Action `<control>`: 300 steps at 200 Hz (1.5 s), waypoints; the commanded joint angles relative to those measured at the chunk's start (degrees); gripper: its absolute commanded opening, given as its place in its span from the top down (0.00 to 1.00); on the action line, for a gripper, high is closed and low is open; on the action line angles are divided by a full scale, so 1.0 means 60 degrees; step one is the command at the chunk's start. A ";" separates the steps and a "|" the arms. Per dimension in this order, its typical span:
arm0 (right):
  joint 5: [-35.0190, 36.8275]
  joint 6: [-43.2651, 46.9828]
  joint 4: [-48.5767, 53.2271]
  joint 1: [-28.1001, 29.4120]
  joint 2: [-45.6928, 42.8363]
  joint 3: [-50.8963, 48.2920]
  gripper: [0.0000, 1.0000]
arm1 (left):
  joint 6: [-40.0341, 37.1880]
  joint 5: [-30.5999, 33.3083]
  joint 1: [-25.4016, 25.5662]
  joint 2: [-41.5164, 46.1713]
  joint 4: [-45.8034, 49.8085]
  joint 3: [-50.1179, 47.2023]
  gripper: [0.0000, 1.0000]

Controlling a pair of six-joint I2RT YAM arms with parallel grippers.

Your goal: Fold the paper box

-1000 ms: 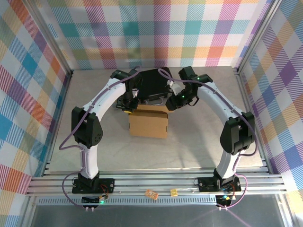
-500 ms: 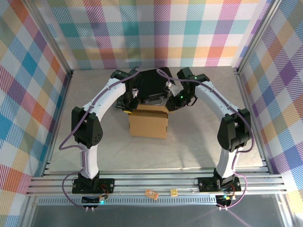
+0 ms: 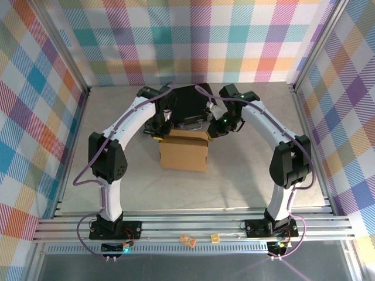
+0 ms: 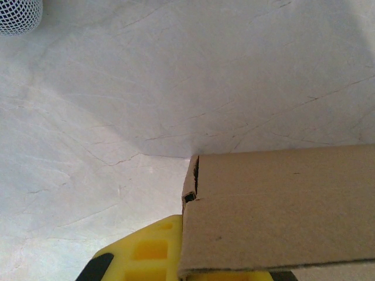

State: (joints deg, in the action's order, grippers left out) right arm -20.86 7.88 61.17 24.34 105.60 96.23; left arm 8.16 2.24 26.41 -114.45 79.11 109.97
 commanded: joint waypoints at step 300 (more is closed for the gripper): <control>0.2020 -0.2706 -0.1112 0.0836 -0.0462 -0.0434 1.00 | 0.0076 0.0132 -0.0345 0.0809 -0.0968 0.0483 0.63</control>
State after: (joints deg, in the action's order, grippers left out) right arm -8.34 -9.61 54.89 28.95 101.91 93.41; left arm 10.39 0.12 25.19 -111.22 73.28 111.28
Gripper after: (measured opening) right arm 0.045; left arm 0.367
